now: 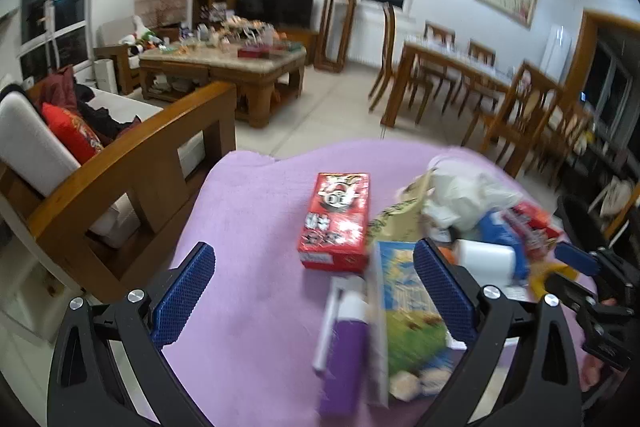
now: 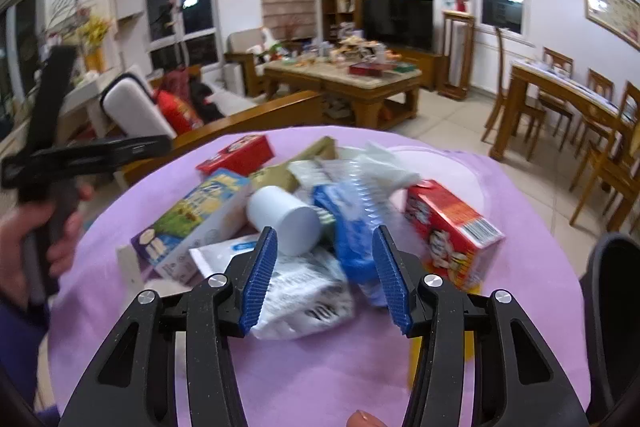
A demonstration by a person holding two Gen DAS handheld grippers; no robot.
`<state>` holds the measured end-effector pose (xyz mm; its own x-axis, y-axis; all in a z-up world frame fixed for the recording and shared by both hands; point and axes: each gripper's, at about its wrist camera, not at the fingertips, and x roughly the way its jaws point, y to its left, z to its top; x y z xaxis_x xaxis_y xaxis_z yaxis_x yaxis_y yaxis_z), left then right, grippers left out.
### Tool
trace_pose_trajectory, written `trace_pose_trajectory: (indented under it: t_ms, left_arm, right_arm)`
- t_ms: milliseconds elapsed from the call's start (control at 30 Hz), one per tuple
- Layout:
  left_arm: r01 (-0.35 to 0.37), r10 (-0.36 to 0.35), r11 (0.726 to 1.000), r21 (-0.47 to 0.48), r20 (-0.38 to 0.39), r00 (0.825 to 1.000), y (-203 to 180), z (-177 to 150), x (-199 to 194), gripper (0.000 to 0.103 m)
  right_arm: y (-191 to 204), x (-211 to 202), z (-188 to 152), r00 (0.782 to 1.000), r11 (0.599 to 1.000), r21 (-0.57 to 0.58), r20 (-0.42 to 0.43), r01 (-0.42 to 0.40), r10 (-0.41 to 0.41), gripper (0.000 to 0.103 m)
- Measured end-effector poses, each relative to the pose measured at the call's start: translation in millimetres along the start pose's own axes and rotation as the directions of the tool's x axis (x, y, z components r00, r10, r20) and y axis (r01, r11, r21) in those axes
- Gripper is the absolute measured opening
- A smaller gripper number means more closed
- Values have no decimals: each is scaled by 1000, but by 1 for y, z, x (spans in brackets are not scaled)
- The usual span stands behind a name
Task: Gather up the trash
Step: 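Grasp the red milk box with left tool while right tool grasps blue plastic bag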
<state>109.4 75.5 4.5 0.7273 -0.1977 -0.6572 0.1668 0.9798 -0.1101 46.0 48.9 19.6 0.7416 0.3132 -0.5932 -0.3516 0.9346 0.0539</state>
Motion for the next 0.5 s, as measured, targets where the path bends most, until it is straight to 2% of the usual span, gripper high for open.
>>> trace_pose_trajectory:
  t_ms: [33,67,100,133,167,267,333,500]
  left_arm:
    - [12,-12,1000,8,-13,1000,0,3,6,98]
    - [28,-28,999,21,-25,999,-2,6,12,98]
    - [40,-38,999,34,-38,999,-5,9,19,98]
    - [44,-42,998,40,-51,998,-5,10,24,98]
    - [51,-48,998,42,-72,996,-5,13,31,98]
    - [104,-100,994,26,-109,989,-2,17,47,98]
    - [124,-122,992,13,-115,986,-2,17,53,98]
    - [113,-122,991,-71,-156,980,8,13,72,93]
  right_arm:
    - [8,12,0,999,1000,-8,-37,2,-2,50]
    - [8,12,0,999,1000,-8,-37,2,-2,50]
    - [10,26,-1,995,999,-21,-82,46,-48,50]
    - [10,26,-1,995,999,-21,-82,46,-48,50]
    - [4,38,0,989,996,-18,-117,92,-93,50]
    - [-1,48,0,980,992,-16,-149,129,-130,48]
    - [-10,47,0,979,992,-10,-162,127,-127,41]
    - [-18,60,1,975,992,63,-198,111,-97,36]
